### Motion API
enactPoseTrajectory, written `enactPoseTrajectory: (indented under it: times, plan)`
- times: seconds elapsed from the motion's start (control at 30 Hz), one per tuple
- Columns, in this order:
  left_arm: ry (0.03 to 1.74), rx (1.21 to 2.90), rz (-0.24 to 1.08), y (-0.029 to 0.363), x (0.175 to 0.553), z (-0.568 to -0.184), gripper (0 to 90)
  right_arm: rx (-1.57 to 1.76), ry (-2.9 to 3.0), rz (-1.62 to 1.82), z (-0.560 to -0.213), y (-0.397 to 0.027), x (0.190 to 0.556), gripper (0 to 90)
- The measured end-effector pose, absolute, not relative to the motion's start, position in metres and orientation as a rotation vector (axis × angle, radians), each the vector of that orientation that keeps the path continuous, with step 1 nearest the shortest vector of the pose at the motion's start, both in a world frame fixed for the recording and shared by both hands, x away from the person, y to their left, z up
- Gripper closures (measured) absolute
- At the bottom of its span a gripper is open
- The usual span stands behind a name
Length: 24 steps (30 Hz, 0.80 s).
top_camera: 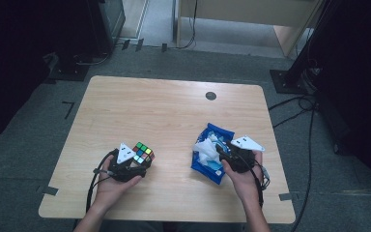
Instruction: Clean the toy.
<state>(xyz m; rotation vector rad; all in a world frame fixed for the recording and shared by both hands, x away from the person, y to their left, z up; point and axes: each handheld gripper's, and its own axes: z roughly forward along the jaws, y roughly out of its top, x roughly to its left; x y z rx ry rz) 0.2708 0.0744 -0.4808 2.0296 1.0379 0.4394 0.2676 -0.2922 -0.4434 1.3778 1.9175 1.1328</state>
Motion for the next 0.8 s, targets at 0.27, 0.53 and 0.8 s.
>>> enactPoseTrajectory:
  times: [0.27,0.53,0.8]
  plan:
    - [1.006,2.039,0.429,0.07,0.268,-0.481,33.7,1.347,2.06,1.089,-0.47,-0.258,0.282,44.3]
    - [0.948,2.036,0.406,0.069,0.266,-0.479,33.8,1.365,2.022,1.065,-0.477,-0.261,0.28,88.0]
    - [0.794,2.061,0.405,0.048,0.255,-0.477,33.8,1.126,2.084,1.487,-0.433,-0.219,0.252,88.1]
